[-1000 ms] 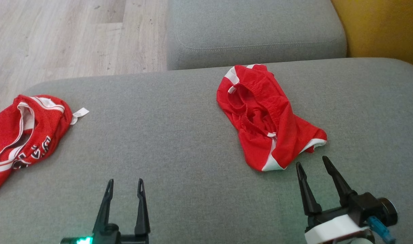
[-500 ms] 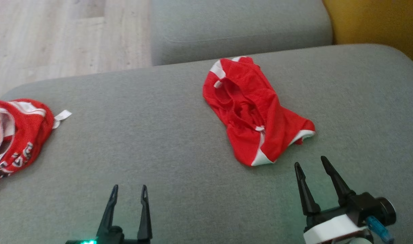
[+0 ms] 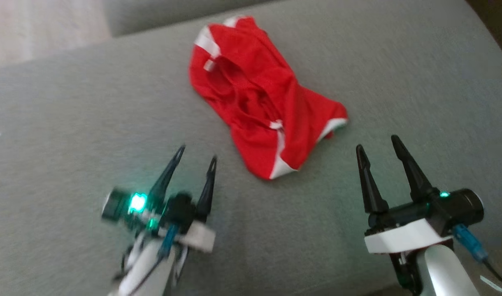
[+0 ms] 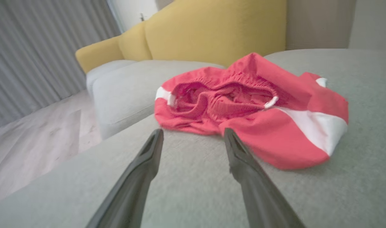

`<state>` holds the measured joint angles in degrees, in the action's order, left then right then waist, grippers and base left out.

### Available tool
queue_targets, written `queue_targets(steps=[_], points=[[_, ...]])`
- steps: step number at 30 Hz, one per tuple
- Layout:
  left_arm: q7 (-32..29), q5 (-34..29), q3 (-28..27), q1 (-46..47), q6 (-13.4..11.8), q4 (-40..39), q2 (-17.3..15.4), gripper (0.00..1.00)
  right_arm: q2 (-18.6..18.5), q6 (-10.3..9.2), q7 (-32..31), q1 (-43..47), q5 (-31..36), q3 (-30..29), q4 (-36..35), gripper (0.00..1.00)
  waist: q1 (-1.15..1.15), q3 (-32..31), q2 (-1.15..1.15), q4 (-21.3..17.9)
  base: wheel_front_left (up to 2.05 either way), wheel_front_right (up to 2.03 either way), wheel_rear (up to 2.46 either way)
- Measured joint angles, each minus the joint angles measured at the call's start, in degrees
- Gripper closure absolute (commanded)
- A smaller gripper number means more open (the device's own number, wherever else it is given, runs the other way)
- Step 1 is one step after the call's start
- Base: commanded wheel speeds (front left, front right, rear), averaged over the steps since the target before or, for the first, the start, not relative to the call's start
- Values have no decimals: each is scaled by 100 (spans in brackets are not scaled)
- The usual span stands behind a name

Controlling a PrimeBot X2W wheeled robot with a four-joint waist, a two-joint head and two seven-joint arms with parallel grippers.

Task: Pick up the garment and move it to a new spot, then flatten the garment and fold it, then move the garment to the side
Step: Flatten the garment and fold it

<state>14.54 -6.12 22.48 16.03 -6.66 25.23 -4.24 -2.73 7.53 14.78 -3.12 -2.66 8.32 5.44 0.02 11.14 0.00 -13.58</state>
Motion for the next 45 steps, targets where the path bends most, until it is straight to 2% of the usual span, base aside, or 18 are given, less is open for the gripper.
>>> queue_targets(steps=[4, 8, 14, 21, 22, 23, 24, 27, 31, 38, 42, 45], points=[[-24, -192, 153, 680, 121, 423, -2, 0, 0, 0, 0, -49, -73, 13, -1, 0, -1, 251, 0, -263, 0, 0, 0], [-158, -389, 350, 1354, 322, 887, -10, 0, 3, 0, 0, -130, -547, -102, 0, 0, -1, 529, 0, -616, 0, 0, 0], [-452, -504, 571, 1744, 566, 1482, -30, 0, 5, 0, 0, -189, -744, -132, 2, 0, -1, 782, 0, -1073, 0, 0, 0], [-450, -654, 761, 2097, 578, 1785, -73, 0, 9, 0, 0, -210, -750, -110, 4, 0, -2, 853, 0, -1367, 0, 0, 0], [-433, -655, 799, 2139, 626, 1825, -74, 31, 9, 0, 0, -210, -750, -101, 7, 0, -2, 842, 0, -1384, 0, 0, 0], [-431, -655, 832, 2162, 630, 1858, -74, 90, 9, 0, 0, -210, -750, -90, 10, 0, -2, 826, 0, -1398, 0, 0, 0], [-431, -655, 875, 2179, 681, 1905, -74, 100, 10, 0, 0, -210, -750, -82, 11, 0, -2, 808, 0, -1410, 0, 0, 0], [-431, -654, 940, 2205, 748, 2009, -66, 100, 10, 0, 0, -207, -749, -76, 33, 0, -2, 726, 0, -1434, 0, 0, 0], [-434, -643, 1113, 2414, 981, 1983, -7, 100, 10, 0, 0, -196, -738, -45, 66, 0, -2, 547, 0, -1438, 0, 0, 0], [-627, -483, 1370, 3477, 1171, 1524, 144, 100, 10, 0, 0, -18, -722, 127, 123, 0, -3, 77, 0, -1420, 0, 0, 0], [-896, -67, 1528, 3992, 1232, 1252, 211, 100, 8, 0, 0, 103, -682, 141, 116, 0, -5, -100, 0, -1329, 0, 0, 0], [-1190, 499, 1931, 3668, 1302, 1272, 254, 100, 9, 0, 0, 114, -668, 155, 107, 0, -3, -94, 0, -1175, 0, 0, 0]])
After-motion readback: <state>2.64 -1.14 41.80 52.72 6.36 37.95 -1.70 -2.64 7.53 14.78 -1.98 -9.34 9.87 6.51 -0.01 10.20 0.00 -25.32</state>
